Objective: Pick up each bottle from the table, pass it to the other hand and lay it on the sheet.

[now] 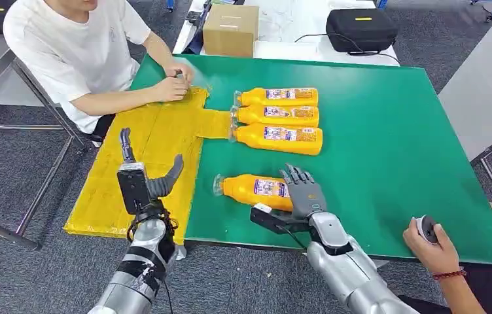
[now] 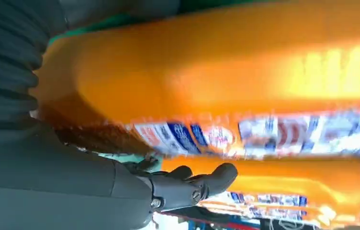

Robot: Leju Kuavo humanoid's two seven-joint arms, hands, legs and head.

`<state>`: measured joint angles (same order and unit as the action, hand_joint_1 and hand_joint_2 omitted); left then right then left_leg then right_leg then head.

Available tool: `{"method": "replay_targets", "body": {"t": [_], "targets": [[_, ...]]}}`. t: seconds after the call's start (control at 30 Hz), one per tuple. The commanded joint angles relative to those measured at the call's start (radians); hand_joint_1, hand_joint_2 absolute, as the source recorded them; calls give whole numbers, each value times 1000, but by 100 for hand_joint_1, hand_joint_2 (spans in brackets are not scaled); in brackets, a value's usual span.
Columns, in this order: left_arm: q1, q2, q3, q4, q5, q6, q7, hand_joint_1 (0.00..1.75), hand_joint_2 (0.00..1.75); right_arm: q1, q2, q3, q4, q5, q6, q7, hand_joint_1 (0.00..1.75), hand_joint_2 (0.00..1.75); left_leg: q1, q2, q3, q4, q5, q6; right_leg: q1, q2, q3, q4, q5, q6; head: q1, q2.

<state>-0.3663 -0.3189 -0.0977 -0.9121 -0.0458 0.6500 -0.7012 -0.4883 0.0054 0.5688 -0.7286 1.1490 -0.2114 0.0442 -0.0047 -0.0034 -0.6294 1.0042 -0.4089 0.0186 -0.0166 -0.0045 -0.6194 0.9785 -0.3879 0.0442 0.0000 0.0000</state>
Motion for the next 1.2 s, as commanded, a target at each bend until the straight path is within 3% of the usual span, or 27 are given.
{"method": "replay_targets", "body": {"t": [0.03, 0.17, 0.7, 0.8, 0.93, 1.0, 1.1, 1.2], "targets": [[-45, 40, -3, 79, 1, 0, 3, 0, 175, -34, -9, 19, 116, 30, 58, 51, 175, 175, 1, 0, 5, -1, -2, -2, 1, 0, 6, -1, -2, -2, 0, 0], [-46, 32, 4, 81, 11, -17, 3, 0, 175, -71, -62, 43, 157, 77, 171, 115, 175, 175, 1, -2, 5, -1, -1, -1, 1, -2, 6, -1, -2, -2, 0, 0], [-39, 26, 10, 71, 18, -30, 3, 0, 175, -99, -83, 31, 161, 70, 206, 128, 175, 175, 0, -3, 7, -1, 0, 0, 1, -3, 9, -3, -1, -1, 0, 0], [-24, 22, 15, 43, 21, -42, 3, 0, 175, -87, -58, -74, 138, -117, 216, -55, 175, 175, 0, -2, 6, 0, 0, 0, 0, -3, 7, -2, -1, -1, 0, 0], [7, 16, -13, 15, 13, -38, 3, 0, 175, 69, -3, -179, -57, -411, 176, -316, 175, 175, 1, -2, 8, -1, -1, 0, 1, -3, 10, -3, -1, -1, 0, 0], [30, -21, 24, 0, 84, -188, 3, 0, 175, 210, 23, -183, -282, -542, 101, -341, 175, 175, 2, -2, 10, -1, -1, 0, 2, -2, 12, -4, -1, -1, 1, 0], [28, -30, -41, 72, 232, -342, 5, 0, 175, 336, 47, -189, -506, -664, 44, -360, 175, 175, 2, -1, 13, -2, -5, -1, 3, -1, 14, -4, -3, -3, 1, 0], [104, -19, -120, -14, 386, -517, 160, 0, 175, 399, 53, -213, -601, -707, -12, -385, 175, 175, 1, -2, 12, -2, -5, 0, 1, -3, 12, -3, -3, -2, -2, 0]]}}
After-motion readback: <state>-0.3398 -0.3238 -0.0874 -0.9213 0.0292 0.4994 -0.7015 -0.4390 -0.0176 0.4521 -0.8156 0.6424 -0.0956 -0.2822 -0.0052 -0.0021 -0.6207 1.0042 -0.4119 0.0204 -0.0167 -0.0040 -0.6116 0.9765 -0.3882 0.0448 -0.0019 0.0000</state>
